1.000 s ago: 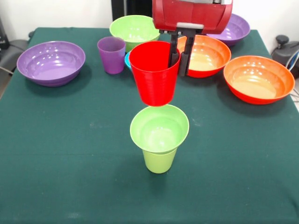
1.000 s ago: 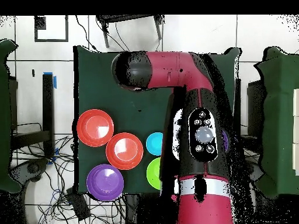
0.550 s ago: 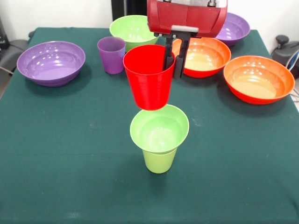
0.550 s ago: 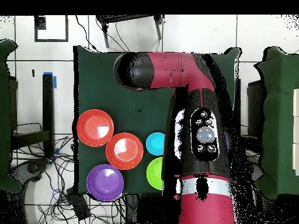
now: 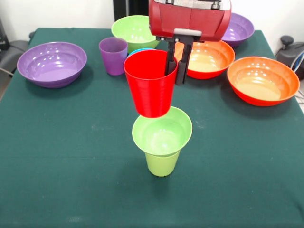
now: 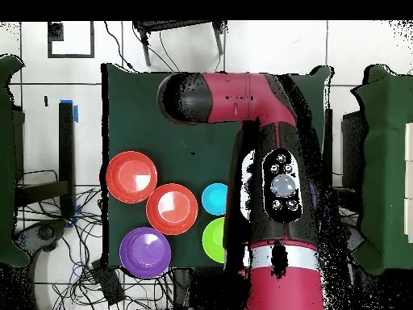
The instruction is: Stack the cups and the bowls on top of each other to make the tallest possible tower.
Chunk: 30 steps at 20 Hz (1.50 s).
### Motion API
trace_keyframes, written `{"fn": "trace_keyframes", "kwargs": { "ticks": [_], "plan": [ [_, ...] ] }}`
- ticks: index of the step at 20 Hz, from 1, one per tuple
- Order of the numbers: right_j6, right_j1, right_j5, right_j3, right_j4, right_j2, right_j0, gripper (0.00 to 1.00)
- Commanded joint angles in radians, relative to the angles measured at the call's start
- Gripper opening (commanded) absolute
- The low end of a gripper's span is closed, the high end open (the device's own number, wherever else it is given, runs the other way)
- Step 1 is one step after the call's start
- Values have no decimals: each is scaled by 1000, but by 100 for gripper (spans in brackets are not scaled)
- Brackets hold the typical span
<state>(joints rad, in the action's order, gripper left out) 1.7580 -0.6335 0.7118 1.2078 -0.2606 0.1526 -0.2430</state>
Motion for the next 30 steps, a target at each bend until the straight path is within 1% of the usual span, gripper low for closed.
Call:
{"fn": "trace_keyframes", "kwargs": {
  "ticks": [1,8,15,23,30],
  "plan": [
    [-88,83,-39,70,-65,82,0,0],
    [-48,97,-73,65,-70,71,16,0],
    [-22,99,-108,83,-67,66,24,0],
    [7,110,-139,79,-65,49,45,0],
    [30,114,-144,76,-63,30,62,0]
  ]
}}
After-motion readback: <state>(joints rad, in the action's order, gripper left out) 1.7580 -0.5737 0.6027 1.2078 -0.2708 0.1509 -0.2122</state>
